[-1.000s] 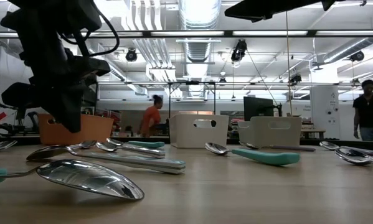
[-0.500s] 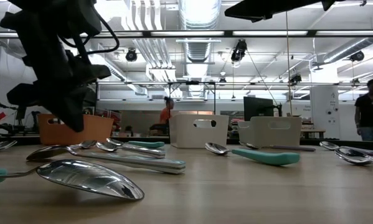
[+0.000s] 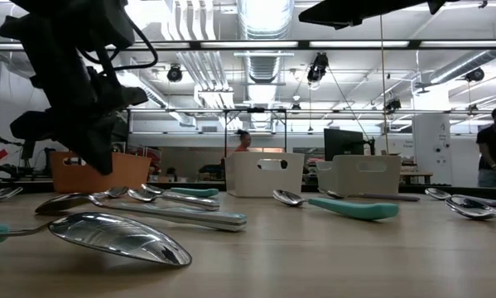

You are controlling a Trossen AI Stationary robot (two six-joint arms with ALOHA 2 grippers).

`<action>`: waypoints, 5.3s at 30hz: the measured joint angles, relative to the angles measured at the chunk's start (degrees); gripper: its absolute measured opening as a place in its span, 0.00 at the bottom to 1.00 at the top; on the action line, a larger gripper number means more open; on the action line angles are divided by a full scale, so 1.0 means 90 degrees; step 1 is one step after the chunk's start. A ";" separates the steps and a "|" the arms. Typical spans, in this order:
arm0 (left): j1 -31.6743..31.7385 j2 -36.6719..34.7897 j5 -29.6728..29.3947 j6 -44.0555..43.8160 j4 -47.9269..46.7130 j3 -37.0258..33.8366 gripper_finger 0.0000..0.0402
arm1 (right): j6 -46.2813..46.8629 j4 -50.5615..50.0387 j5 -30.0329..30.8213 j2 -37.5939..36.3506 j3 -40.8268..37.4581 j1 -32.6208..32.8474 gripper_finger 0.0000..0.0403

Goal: Sort silverware by color (type)
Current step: Put the blue patterned spoon into the orange bin

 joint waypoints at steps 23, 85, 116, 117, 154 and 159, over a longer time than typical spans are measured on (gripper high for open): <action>0.0000 0.0584 -0.0152 -0.0165 -0.0128 0.0000 0.17 | -0.0002 0.0013 -0.0001 0.0000 0.0000 0.0000 0.17; 0.0814 -0.1724 -0.0357 0.1376 -0.0794 0.0466 0.01 | -0.0027 0.0013 0.0001 0.0000 -0.0007 0.0000 0.17; 0.7221 -0.1265 0.2036 0.7093 -0.1962 0.1777 0.00 | -0.0128 0.0020 0.0001 0.0000 -0.0010 0.0000 0.17; 0.7300 -0.1082 0.2036 0.7210 -0.2024 0.1849 0.00 | -0.0126 0.0018 0.0001 0.0000 -0.0010 0.0000 0.17; 0.7594 0.1412 0.1543 0.7070 -0.2223 0.2416 0.00 | -0.0146 -0.0033 0.0001 0.0000 -0.0010 -0.0001 0.17; 0.7582 0.1503 0.1499 0.7031 -0.2155 0.2404 0.00 | -0.0121 -0.0033 0.0001 0.0000 -0.0010 -0.0002 0.17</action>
